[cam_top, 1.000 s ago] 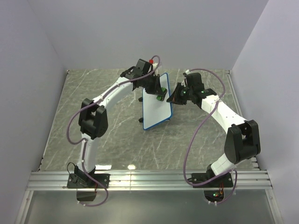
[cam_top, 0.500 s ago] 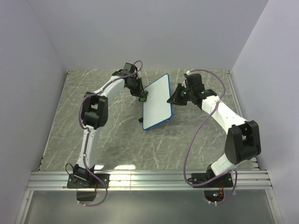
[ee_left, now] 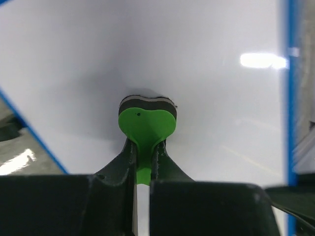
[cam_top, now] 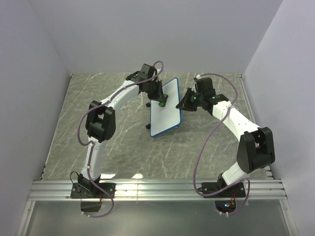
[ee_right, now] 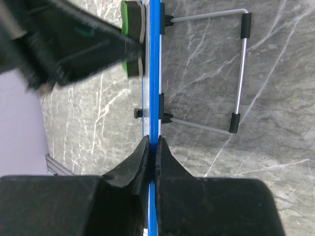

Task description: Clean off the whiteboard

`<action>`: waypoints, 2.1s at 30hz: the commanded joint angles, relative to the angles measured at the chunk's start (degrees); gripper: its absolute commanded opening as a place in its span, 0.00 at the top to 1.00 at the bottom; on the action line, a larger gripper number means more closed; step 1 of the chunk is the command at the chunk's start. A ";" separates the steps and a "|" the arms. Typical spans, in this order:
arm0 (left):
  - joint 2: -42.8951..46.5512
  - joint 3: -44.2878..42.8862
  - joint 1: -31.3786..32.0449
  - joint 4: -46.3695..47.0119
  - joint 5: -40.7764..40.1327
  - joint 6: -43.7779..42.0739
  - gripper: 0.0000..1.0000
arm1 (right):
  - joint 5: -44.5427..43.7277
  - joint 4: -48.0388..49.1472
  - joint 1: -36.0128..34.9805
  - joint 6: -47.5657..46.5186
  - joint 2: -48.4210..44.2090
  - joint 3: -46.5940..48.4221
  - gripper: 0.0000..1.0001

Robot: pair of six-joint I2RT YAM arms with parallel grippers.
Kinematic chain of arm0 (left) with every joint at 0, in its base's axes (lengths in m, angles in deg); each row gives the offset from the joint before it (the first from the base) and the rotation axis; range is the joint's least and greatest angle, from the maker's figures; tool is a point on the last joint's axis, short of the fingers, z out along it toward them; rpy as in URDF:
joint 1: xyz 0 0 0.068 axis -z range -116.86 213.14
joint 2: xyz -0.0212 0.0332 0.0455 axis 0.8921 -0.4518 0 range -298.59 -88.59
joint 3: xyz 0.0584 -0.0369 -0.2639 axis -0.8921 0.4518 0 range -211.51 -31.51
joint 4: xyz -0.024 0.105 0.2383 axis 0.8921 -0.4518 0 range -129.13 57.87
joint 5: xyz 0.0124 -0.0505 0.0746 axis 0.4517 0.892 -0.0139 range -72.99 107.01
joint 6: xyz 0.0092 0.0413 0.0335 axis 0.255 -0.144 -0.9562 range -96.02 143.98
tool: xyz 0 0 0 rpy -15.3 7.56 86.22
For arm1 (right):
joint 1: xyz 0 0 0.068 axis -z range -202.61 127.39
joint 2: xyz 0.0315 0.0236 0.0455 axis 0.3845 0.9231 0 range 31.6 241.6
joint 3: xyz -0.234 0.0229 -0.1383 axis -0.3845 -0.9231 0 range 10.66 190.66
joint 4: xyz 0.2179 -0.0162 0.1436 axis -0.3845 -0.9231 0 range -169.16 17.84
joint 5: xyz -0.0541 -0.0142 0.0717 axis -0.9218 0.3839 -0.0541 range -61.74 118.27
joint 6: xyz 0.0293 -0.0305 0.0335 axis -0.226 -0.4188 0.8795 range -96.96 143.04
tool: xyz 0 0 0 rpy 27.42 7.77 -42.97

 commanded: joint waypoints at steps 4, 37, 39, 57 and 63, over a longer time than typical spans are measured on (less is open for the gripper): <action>1.03 -0.78 0.81 1.88 6.74 1.51 1.00 | 2.72 1.79 -1.89 -0.42 0.05 -0.08 1.00; 16.76 16.96 -22.49 -4.62 -16.23 1.15 1.00 | 0.26 3.02 -2.33 0.81 0.58 -0.34 0.89; 15.10 21.43 -23.54 -8.92 -19.87 1.51 1.00 | -0.36 3.28 -2.41 0.81 0.22 -0.52 0.71; 19.74 34.47 -25.13 -5.59 -25.07 2.30 0.11 | -13.80 -9.01 -1.89 -5.78 -9.69 7.21 0.13; 24.22 34.56 -25.13 -7.61 -27.00 2.91 0.00 | -22.68 -14.55 0.39 -5.87 -21.19 3.18 0.05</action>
